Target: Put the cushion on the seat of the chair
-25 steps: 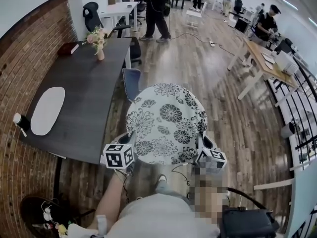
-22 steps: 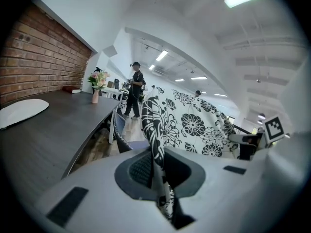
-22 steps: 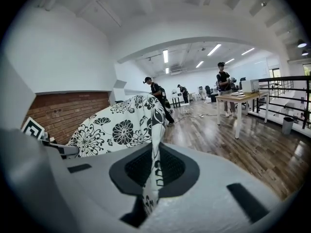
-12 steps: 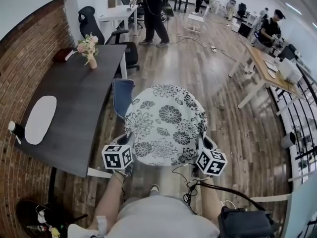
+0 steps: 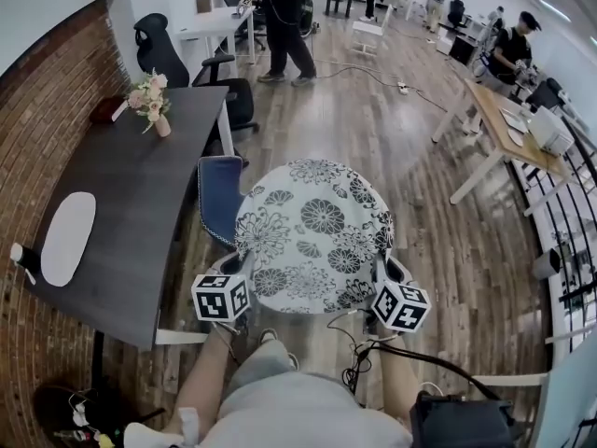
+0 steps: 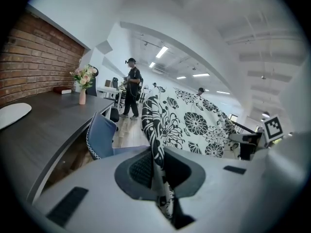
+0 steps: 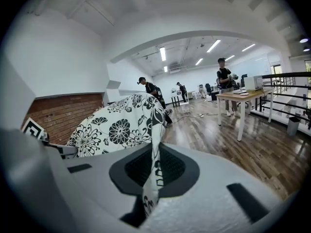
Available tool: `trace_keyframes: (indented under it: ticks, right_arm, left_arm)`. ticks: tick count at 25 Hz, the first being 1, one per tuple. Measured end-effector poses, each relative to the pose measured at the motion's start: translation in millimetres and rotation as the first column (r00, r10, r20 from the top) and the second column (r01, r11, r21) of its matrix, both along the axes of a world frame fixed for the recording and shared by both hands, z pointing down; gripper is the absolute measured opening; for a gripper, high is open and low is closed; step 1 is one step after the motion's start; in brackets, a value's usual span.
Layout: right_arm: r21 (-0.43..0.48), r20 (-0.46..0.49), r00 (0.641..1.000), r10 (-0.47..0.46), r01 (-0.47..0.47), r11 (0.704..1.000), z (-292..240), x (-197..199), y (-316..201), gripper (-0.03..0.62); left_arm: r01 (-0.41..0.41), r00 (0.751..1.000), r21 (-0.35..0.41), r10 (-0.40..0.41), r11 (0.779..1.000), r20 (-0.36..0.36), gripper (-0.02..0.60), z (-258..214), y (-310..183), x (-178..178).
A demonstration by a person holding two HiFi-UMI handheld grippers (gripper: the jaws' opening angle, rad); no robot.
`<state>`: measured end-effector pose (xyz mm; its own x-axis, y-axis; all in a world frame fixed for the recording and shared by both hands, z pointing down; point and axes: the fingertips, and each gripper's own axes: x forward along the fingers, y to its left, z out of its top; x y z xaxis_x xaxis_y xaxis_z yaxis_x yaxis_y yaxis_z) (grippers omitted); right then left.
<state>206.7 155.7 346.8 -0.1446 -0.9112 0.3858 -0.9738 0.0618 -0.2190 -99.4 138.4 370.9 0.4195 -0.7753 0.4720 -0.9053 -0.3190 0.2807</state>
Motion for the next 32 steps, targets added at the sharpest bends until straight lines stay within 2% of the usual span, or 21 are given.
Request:
trace_keyframes:
  ticks: [9,21,32]
  right_arm:
    - [0.012,0.029,1.0,0.006,-0.007,1.0,10,7,-58,0.012]
    - [0.028,0.018,1.0,0.008,-0.009,1.0,-7,23,-168,0.012]
    - [0.003,0.006,0.999,-0.034,0.034,0.999,-2,10,-281,0.012]
  left_arm:
    - [0.013,1.0,0.006,-0.012,1.0,-0.024,0.014,6,-61,9]
    - [0.005,0.998,0.005,-0.005,1.0,-0.066,0.014,1,-179,22]
    - [0.041,0.994,-0.021,-0.043,0.999,-0.098,0.014,15,-286,12]
